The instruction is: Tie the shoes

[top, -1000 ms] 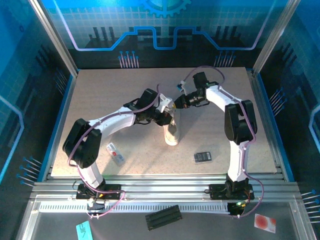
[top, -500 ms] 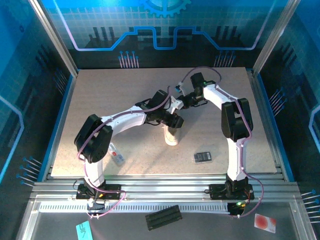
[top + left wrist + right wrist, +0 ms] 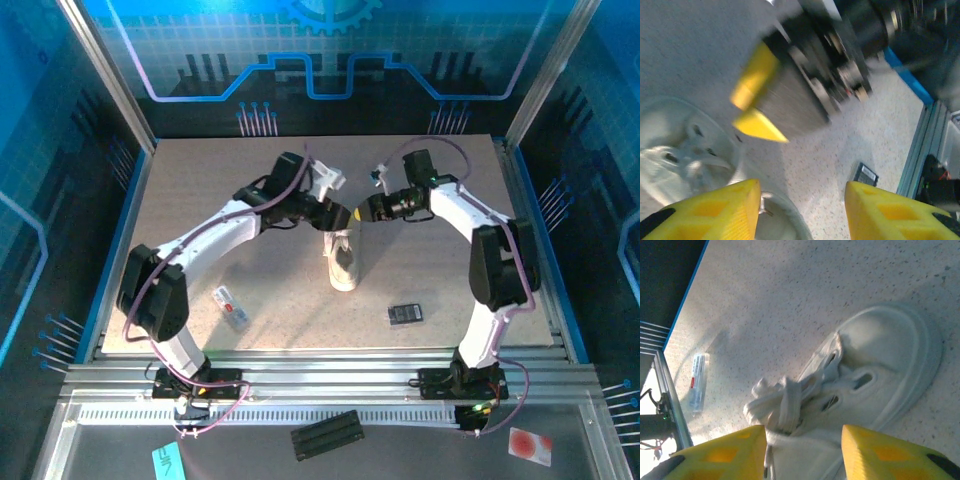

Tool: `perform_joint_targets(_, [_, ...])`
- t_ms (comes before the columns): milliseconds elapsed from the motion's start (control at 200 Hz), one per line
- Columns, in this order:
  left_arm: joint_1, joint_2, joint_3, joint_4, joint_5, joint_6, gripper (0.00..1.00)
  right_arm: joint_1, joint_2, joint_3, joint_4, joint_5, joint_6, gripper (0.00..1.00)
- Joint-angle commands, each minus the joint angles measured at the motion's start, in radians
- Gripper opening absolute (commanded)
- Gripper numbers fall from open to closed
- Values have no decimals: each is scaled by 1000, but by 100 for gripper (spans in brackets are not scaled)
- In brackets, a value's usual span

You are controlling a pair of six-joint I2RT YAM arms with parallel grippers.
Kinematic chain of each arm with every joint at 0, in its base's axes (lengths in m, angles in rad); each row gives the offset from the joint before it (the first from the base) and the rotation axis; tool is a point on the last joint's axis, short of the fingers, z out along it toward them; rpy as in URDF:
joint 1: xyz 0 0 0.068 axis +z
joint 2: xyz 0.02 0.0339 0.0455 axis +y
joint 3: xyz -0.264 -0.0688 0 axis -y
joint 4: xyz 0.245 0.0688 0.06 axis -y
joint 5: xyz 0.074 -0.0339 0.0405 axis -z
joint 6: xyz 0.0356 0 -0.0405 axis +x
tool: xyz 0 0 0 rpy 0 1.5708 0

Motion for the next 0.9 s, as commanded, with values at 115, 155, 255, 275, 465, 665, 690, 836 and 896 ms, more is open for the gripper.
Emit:
perform_joint_targets(115, [161, -14, -123, 32, 92, -58, 49, 88, -117, -204, 91, 129, 19, 47])
perform_joint_targets(155, [175, 1, -135, 41, 102, -73, 49, 115, -132, -228, 112, 148, 39, 47])
perform_joint_targets(255, [186, 33, -169, 76, 111, -109, 47, 191, -160, -261, 150, 227, 65, 47])
perform_joint_targets(275, [186, 41, -176, 85, 114, -115, 47, 202, -162, -263, 152, 240, 69, 46])
perform_joint_targets(465, [185, 103, -240, 178, 150, -185, 44, 237, -147, -238, 152, 320, 110, 46])
perform_joint_targets(665, [168, 102, -336, 274, 130, -234, 42, 246, -142, -199, 116, 344, 121, 45])
perform_joint_targets(690, [165, 100, -348, 284, 125, -242, 42, 248, -146, -197, 111, 349, 125, 46])
perform_joint_targets(836, [130, 56, -414, 320, 47, -263, 42, 267, -176, -190, 101, 377, 159, 45])
perform_joint_targets(896, [108, 32, -427, 303, 8, -246, 42, 284, -176, -185, 102, 388, 176, 44])
